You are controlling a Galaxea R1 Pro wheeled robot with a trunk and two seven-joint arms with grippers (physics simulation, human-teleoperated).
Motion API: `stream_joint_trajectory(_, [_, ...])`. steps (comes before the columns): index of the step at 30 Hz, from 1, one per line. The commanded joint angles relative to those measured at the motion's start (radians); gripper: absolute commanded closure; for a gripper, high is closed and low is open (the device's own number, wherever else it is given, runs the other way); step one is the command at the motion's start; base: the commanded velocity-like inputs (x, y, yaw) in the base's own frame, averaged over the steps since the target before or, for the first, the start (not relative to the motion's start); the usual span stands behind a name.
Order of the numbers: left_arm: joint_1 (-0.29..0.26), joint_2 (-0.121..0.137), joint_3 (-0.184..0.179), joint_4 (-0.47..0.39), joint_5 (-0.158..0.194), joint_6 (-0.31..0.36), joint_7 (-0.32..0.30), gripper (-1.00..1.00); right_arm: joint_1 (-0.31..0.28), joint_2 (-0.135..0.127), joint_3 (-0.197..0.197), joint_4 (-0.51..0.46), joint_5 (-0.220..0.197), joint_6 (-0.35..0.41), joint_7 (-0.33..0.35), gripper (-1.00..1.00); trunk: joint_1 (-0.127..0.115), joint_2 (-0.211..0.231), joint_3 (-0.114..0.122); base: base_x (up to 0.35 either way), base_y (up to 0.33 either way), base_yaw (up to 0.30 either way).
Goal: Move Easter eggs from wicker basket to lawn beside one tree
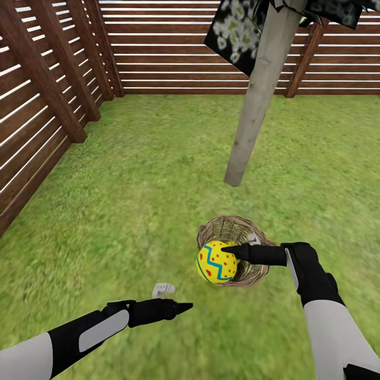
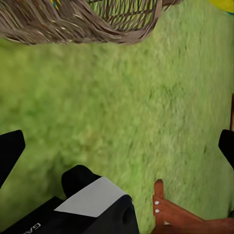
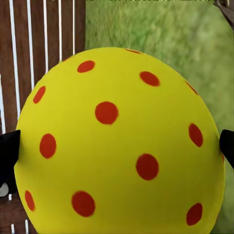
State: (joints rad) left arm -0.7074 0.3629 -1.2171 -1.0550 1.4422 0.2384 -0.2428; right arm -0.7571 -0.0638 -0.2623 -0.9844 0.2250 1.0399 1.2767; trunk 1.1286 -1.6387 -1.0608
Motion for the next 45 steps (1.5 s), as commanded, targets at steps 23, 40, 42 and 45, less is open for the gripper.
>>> stream_joint_trajectory(23, [-0.001,-0.002,0.005,-0.003,0.081,0.009,0.0,-1.0,-0.001,-0.008,-0.005,0.0,0.011,0.007,0.004,1.0,-0.035,0.063,0.05,-0.103,0.0,0.0])
stream_joint_trajectory(40, [-0.001,-0.004,0.004,-0.001,0.081,0.009,0.0,-1.0,-0.001,-0.008,-0.006,0.006,0.011,0.007,0.004,1.0,-0.1,0.182,0.112,-0.234,0.0,-0.079])
stream_joint_trajectory(42, [-0.001,-0.004,0.004,0.002,0.081,0.008,0.001,-1.0,-0.001,-0.008,-0.005,0.006,0.011,0.007,0.004,1.0,-0.107,0.196,0.121,-0.001,0.0,-0.221])
stream_joint_trajectory(45, [-0.001,-0.004,0.004,0.004,0.082,0.007,0.002,-1.0,-0.001,-0.008,-0.005,0.006,0.011,0.007,0.004,1.0,-0.119,0.217,0.133,0.0,0.0,-0.22])
